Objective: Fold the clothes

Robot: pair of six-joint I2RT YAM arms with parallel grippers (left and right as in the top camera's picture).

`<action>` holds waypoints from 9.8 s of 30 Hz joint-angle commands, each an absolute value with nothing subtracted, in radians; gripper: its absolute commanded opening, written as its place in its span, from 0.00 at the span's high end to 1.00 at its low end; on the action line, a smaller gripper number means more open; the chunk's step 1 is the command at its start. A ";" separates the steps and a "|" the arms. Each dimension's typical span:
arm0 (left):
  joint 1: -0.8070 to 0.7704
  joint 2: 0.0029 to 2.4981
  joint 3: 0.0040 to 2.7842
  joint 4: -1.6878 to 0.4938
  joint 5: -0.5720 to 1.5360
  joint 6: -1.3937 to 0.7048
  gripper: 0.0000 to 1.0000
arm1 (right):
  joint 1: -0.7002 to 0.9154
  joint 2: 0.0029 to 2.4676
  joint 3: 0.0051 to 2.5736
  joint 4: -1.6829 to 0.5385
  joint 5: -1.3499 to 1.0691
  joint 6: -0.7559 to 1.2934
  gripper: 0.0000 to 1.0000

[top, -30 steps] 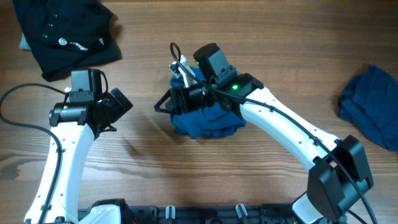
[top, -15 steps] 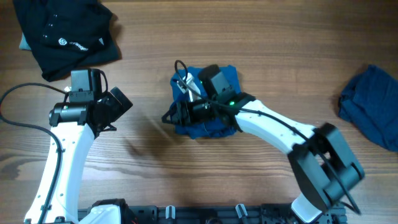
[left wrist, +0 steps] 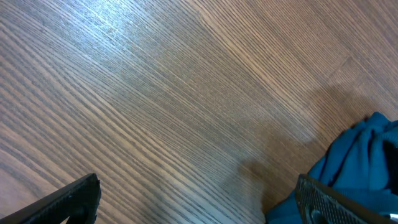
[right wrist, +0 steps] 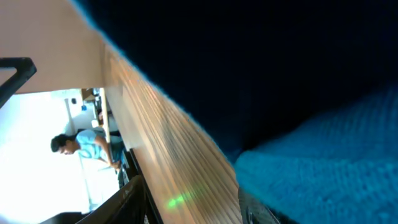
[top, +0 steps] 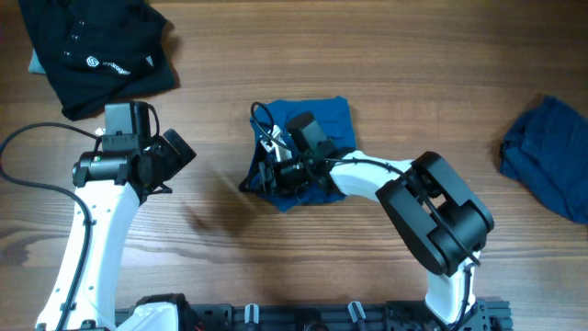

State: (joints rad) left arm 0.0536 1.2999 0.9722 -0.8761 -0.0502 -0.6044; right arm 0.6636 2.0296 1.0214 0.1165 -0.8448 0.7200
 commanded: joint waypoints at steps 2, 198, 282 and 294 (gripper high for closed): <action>0.059 1.309 0.966 -0.880 -0.042 -0.610 0.00 | 0.670 1.890 1.012 0.111 -0.777 0.743 0.50; -0.196 1.968 0.966 -0.212 0.608 -0.434 0.00 | 0.078 1.279 0.891 -0.592 -0.442 0.516 0.00; 0.410 2.047 1.788 -0.044 0.527 -0.529 0.91 | 0.078 1.279 0.891 -0.649 -0.440 0.500 0.00; 0.493 2.203 1.788 -0.119 0.469 -0.532 0.66 | 0.078 1.279 0.891 -0.675 -0.441 0.500 0.00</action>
